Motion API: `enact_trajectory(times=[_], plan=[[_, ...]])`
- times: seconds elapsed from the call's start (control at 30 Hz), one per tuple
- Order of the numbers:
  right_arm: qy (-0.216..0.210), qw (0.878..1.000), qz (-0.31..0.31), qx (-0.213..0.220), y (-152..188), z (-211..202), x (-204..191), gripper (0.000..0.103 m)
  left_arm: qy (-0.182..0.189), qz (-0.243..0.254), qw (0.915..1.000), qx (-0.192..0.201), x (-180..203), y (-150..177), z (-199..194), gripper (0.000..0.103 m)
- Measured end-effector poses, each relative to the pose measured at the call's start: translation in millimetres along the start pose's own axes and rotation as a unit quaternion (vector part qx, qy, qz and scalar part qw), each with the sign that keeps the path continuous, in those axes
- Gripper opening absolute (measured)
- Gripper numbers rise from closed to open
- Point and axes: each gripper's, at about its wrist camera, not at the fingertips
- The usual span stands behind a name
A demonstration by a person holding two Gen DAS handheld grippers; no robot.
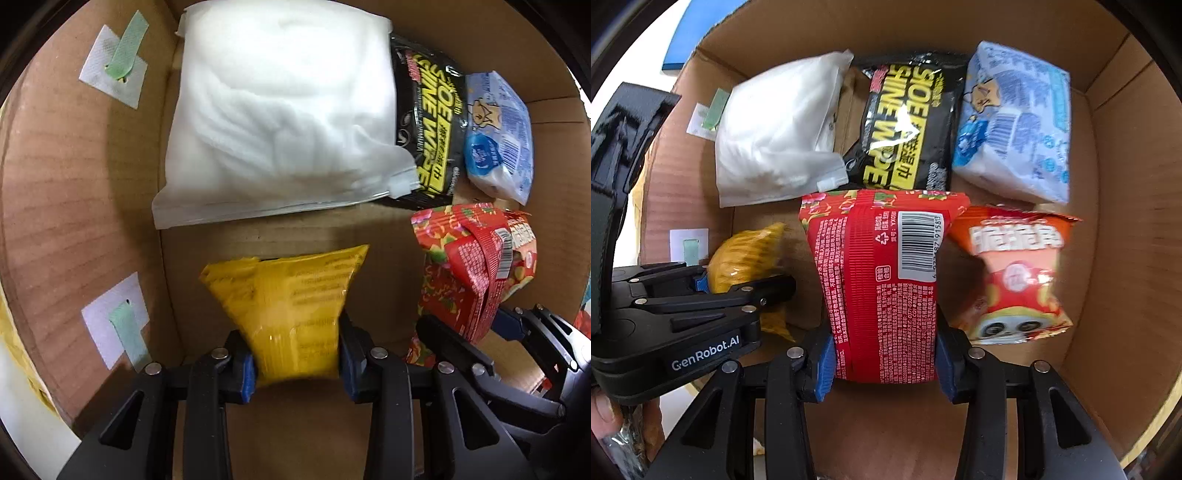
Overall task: Organize soft objects
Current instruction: 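Lower both items into the box and open both tools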
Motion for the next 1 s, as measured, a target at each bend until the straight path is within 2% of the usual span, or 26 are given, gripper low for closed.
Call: enact_trajectory(times=[0.3,0.57,0.8,1.0], plan=[[0.010,1.000,0.012,-0.011,-9,16,-3,0.048,0.004,-0.014,0.9998,0.013,0,4,4,0.033],[0.014,1.000,0.010,-0.009,-8,5,-9,0.048,0.001,-0.020,0.9994,0.028,-3,22,-1,0.033],[0.021,1.000,0.009,-0.007,-8,-2,-9,0.050,-0.012,-0.018,0.9992,0.033,-1,24,-9,0.035],[0.036,0.999,0.001,0.009,-4,-20,-12,0.052,-0.011,-0.033,0.9970,0.069,-3,32,-31,0.043]])
Point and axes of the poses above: each gripper's, at about its wrist camera, not at the fingertips, and z roughly the way its jaws point, x to its right, y to its underside, and after that the axes turned 9 degrees about -x, right-handed
